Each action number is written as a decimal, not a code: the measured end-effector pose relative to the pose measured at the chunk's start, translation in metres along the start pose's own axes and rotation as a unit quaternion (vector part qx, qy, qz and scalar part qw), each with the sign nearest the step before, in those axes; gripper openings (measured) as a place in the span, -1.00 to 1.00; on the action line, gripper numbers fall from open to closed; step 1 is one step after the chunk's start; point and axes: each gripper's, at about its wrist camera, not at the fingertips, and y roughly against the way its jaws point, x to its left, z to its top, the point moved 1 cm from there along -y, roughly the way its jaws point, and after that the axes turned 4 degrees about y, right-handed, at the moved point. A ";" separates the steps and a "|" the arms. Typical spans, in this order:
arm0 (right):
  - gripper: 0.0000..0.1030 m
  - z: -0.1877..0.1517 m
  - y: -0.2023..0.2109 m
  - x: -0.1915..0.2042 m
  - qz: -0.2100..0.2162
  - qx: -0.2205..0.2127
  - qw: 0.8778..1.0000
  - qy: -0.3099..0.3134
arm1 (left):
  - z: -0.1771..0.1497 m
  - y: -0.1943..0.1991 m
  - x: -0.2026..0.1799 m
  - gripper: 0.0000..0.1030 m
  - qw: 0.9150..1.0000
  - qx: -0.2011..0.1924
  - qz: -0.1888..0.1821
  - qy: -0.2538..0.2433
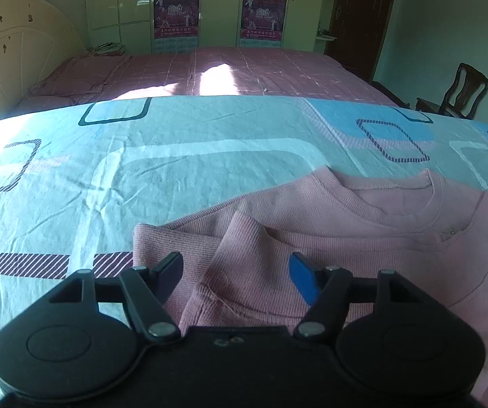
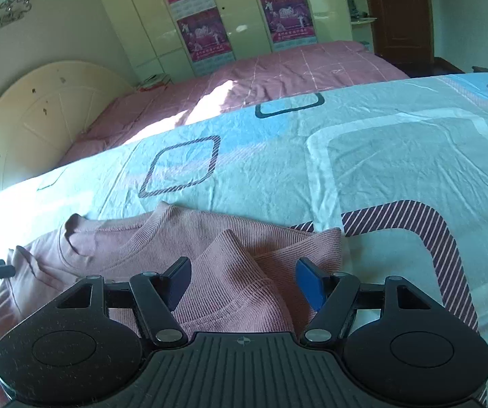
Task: Fold small clothes
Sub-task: 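Lay the hem down near the collar and open both grippers, then move both grippers back to the edge of the folded bundle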
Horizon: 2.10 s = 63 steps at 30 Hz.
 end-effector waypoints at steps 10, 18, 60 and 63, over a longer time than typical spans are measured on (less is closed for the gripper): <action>-0.81 -0.002 -0.019 0.005 0.022 0.038 0.997 0.068 | -0.004 -0.004 0.005 -0.90 0.999 -0.009 -0.030 -0.011; -0.86 0.013 0.023 0.003 -0.012 -0.077 0.996 0.037 | 0.010 0.030 0.008 -0.91 0.993 -0.112 -0.015 0.042; 0.21 -0.062 0.015 0.095 -0.008 -0.002 0.997 0.077 | -0.084 0.038 -0.049 0.43 0.997 -0.058 0.046 0.008; 0.09 -0.075 0.020 0.075 -0.035 0.001 0.997 0.064 | -0.091 0.044 -0.033 0.43 0.995 -0.060 0.069 0.026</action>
